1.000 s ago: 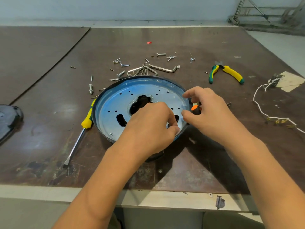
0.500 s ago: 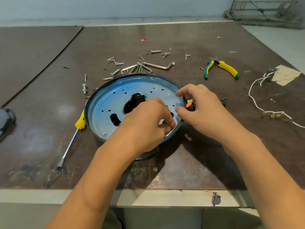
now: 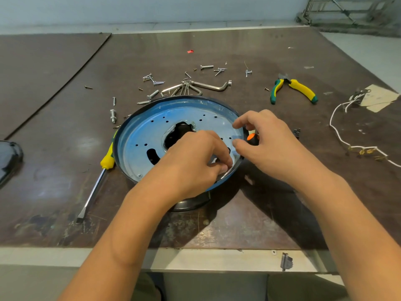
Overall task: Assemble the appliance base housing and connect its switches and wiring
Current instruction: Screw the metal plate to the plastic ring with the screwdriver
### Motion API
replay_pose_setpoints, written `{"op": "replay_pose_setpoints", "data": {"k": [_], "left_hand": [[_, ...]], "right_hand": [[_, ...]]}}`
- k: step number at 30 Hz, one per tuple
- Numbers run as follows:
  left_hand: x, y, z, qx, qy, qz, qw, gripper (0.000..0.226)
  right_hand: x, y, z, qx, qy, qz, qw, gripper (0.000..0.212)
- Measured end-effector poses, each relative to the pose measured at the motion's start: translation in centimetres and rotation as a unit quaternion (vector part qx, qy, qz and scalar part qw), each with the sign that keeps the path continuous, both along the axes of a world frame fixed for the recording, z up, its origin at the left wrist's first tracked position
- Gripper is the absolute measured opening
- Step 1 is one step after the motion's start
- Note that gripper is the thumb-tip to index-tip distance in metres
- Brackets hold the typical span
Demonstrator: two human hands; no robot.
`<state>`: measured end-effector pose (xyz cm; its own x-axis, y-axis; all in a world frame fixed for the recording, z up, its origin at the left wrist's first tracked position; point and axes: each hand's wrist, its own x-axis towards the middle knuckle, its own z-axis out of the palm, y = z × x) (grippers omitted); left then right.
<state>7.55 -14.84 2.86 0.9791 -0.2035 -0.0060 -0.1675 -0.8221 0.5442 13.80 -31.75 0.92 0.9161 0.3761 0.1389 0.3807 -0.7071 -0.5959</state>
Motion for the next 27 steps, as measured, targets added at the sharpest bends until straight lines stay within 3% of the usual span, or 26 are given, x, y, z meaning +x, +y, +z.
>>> {"op": "replay_pose_setpoints", "data": {"k": [5,11,17,27], "left_hand": [[0.0,0.5,0.3,0.02,0.013,0.0,1.0,0.048],[-0.1,-0.5,-0.1,0.045,-0.067,0.038,0.996,0.017],[0.2,-0.5,-0.4,0.016,0.004,0.019,1.0,0.01],[0.1,-0.1,0.2,-0.035,0.038,-0.009,0.999,0.039]], "right_hand": [[0.0,0.0,0.0,0.0,0.002,0.002,1.0,0.032],[0.1,0.0,0.0,0.003,0.006,0.002,1.0,0.032],[0.0,0.0,0.0,-0.001,0.009,0.002,1.0,0.034],[-0.1,0.1,0.1,-0.004,0.002,-0.002,1.0,0.034]]}}
